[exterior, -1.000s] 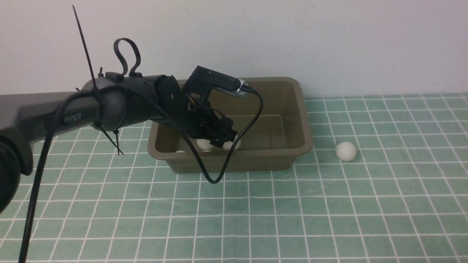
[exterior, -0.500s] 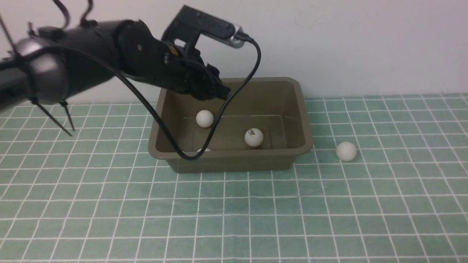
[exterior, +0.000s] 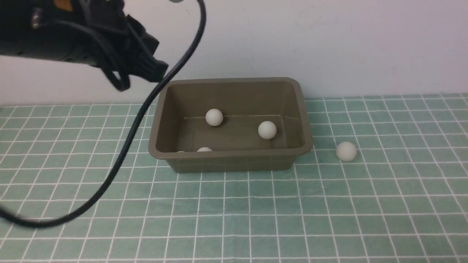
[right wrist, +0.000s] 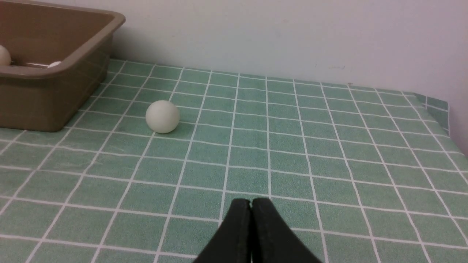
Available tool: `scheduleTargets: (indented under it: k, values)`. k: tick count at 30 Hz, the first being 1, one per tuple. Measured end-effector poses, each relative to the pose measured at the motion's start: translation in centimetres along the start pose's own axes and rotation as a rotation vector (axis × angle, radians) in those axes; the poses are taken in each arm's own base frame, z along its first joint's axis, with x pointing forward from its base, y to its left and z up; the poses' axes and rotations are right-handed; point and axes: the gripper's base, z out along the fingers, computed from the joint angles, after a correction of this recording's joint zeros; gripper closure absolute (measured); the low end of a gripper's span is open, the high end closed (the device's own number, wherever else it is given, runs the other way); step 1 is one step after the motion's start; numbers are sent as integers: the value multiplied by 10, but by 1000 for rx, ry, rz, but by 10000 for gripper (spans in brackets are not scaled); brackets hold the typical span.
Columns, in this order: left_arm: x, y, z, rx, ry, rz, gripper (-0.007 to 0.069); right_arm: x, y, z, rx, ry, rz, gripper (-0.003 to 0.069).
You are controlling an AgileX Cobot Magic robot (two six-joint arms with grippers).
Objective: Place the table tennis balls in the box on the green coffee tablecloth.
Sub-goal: 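Reach for and grasp a ping pong ball on the table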
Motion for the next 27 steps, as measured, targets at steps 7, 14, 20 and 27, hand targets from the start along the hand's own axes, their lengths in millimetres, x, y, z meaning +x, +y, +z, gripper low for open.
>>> scheduleTargets:
  k: [7,14,20,27]
  values:
    - [43,-12,-19,12,33,-21,629,-23,-8,-3,49,-269,282,669]
    - [87,-24,-28,27,84,-53,629,-36,-23,-11,119,-484,618,669]
    - [117,-32,-48,19,48,-55,629,-39,-38,-18,211,-625,863,669]
    - [154,-43,-88,-17,-130,-137,629,-34,-46,-20,251,-661,1103,669]
